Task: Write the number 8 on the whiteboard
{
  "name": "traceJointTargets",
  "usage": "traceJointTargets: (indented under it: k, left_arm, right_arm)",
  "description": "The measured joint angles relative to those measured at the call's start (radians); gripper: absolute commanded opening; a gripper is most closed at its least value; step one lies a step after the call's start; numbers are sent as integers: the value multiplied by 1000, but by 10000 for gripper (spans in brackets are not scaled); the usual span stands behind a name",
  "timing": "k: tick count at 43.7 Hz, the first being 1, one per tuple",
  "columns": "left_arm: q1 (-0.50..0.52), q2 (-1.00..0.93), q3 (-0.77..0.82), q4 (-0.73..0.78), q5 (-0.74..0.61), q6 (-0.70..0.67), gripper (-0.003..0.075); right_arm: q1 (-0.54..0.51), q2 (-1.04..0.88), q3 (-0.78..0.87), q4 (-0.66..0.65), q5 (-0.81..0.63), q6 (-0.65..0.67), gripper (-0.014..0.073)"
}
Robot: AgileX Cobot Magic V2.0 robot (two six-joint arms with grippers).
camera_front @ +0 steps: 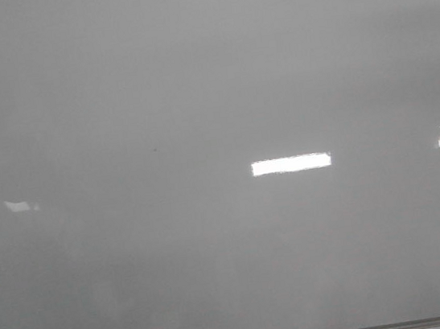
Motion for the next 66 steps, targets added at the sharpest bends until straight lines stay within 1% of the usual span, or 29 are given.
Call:
traceJointTargets:
  k: [6,12,18,22,25,28,35,42,49,54,57,62,66]
  left_arm:
    - [-25,218,-99,3,47,4,669]
    - [-42,396,-169,7,43,8,669]
    - [-42,520,-223,10,8,8,668]
    - [-42,575,-235,10,-43,8,668]
    - [-42,605,-236,12,-85,8,654]
    - [-42,624,-236,14,-109,8,603]
    - [-42,653,-237,15,-147,8,445]
    - [-42,673,-240,16,-170,8,304]
    - [-42,673,-240,23,-175,10,125]
    - [-42,673,-240,35,-175,10,16]
    - [-42,673,-240,37,-172,10,-18]
    - [-44,666,-245,41,-139,10,-21]
    - [-64,625,-246,41,-69,12,-21]
  right_arm:
    - [0,0,0,0,0,0,537]
    - [0,0,0,0,0,0,537]
    - [0,0,0,0,0,0,537]
    - [0,0,0,0,0,0,537]
    - [0,0,0,0,0,0,537]
    - [0,0,0,0,0,0,537]
    - [0,0,0,0,0,0,537]
    - [0,0,0,0,0,0,537]
    - [0,0,0,0,0,0,537]
    - [0,0,0,0,0,0,537]
    - [0,0,0,0,0,0,537]
    - [0,0,0,0,0,0,537]
    - [0,0,0,0,2,0,537]
